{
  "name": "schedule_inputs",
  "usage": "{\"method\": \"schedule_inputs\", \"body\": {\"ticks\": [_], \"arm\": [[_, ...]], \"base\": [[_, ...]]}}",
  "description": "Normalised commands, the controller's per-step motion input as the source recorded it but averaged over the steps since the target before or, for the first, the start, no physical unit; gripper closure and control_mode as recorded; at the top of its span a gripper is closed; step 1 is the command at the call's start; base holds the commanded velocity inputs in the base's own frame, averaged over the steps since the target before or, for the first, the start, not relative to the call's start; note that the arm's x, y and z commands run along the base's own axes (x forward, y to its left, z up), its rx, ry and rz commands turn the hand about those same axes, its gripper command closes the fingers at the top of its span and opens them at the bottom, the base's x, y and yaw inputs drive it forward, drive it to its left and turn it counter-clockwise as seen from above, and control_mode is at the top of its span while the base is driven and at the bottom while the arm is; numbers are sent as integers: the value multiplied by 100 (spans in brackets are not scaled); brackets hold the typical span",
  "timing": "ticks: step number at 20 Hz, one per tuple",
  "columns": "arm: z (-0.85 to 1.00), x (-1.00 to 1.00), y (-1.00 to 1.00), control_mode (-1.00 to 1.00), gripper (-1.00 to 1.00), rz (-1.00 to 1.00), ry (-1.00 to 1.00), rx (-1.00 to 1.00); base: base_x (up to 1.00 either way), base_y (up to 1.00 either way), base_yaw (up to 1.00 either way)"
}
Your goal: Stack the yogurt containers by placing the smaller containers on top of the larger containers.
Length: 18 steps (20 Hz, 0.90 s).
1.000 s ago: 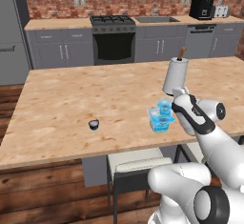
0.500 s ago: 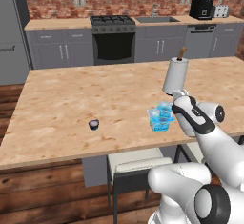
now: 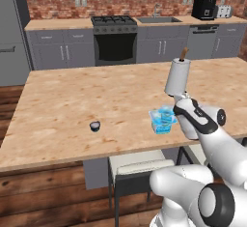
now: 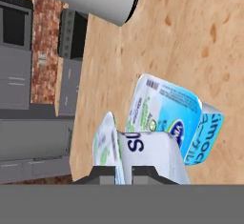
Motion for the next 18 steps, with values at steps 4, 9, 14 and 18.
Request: {"method": "schedule_inputs", "body": {"ticks": [4,9,14,18], "arm": [[-2,10,0,-100,100,0,0,0],[0,5,0,-100,100,0,0,0],[0,0,0,-100,100,0,0,0],[-3,6,0,-100,100,0,0,0]], "base": [[0,0,0],[0,0,0],[0,0,0],[0,0,0]]}}
